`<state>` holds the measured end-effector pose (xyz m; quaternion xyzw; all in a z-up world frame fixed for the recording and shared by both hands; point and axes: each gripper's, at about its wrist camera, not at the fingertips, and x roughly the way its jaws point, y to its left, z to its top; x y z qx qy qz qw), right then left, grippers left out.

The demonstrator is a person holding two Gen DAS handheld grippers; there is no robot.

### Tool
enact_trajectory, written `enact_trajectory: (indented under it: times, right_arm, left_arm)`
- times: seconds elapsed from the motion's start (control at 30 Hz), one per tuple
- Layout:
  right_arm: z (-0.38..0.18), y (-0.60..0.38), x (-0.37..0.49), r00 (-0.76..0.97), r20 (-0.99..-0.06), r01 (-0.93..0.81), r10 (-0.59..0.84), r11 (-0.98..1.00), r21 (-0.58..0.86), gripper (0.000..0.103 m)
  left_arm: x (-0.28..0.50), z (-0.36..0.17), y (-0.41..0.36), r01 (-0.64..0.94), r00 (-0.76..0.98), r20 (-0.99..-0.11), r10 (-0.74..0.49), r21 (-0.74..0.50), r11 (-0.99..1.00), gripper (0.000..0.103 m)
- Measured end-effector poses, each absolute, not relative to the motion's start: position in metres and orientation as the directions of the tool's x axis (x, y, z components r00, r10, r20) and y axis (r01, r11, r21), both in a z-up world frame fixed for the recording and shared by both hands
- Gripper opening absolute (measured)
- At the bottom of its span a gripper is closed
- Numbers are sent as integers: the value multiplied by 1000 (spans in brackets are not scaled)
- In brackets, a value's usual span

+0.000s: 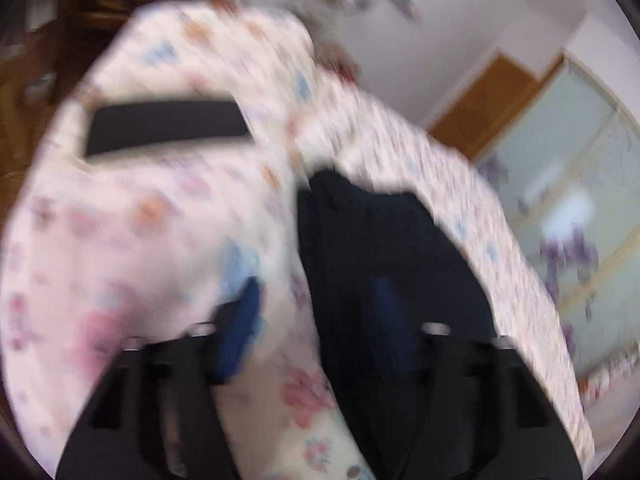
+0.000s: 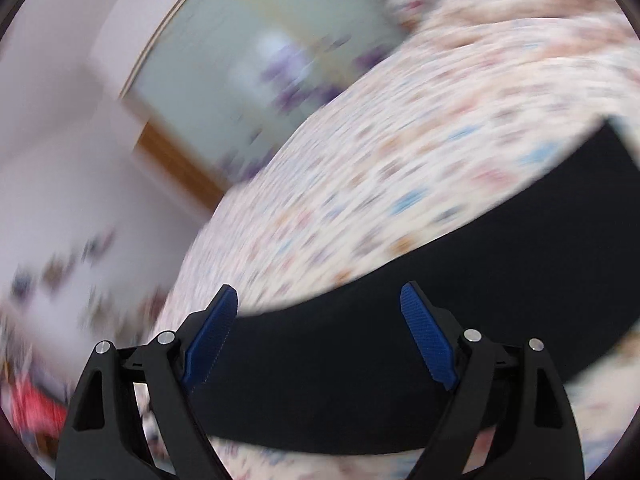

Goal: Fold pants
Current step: 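Lift and fold the trouser edge over with the right gripper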

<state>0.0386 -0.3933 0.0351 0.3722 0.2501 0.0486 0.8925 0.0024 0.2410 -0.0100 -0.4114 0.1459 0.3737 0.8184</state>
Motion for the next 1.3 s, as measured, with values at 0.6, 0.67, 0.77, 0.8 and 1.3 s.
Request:
enact_trajectory:
  times: [0.6,0.67,0.77,0.8,1.3]
  right_arm:
    - [-19,-540,-33,778,-613,471,136,520,713,67]
    - [-20,-534,-29,771,-612,458,178,514,725,67]
    - [-31,-524,-15,653,-743,564,145,562,605,65]
    - [-33,-525,-12,647,-750,577,139,553,601,65]
    - [-49,-549,-18,749,-662,622,-37,384,682,28]
  left_arm:
    - [68,-6,135,-174,874,-467,-136,-560,810,97]
    - [75,-13,139,-202,855,-503,-128,-549,811,98]
    - [87,-19,145,-220,842,-524,-128,-550,806,98]
    - [85,-19,141,-219,841,-526,-126,-544,810,99]
    - [88,-22,135,-219,829,-544,-127,-526,822,101]
